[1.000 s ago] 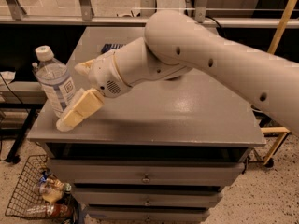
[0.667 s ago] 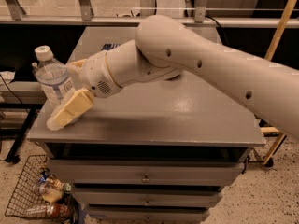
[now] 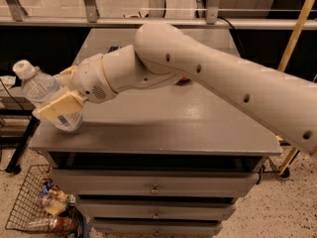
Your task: Pick blue plastic bottle
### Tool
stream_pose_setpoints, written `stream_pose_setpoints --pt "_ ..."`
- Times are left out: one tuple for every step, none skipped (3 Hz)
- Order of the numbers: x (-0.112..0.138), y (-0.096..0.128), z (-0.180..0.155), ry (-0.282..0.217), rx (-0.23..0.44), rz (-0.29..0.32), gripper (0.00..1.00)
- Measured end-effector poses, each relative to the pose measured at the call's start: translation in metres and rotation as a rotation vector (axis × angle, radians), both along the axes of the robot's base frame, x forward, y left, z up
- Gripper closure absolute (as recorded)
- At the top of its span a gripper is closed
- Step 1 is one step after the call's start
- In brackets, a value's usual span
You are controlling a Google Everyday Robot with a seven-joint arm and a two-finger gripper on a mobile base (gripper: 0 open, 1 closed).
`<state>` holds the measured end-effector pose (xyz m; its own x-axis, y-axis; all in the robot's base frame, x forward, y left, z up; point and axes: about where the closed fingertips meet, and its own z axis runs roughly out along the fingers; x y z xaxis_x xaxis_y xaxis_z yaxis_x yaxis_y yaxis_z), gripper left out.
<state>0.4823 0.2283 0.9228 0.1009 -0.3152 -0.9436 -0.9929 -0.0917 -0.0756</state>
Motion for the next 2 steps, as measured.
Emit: stream_pose_setpoints --pt "0.000 0.004 0.008 0.008 0.049 0.018 0.65" --pt "-0.001 -0.005 0.036 -0.007 0.107 0.048 0.88"
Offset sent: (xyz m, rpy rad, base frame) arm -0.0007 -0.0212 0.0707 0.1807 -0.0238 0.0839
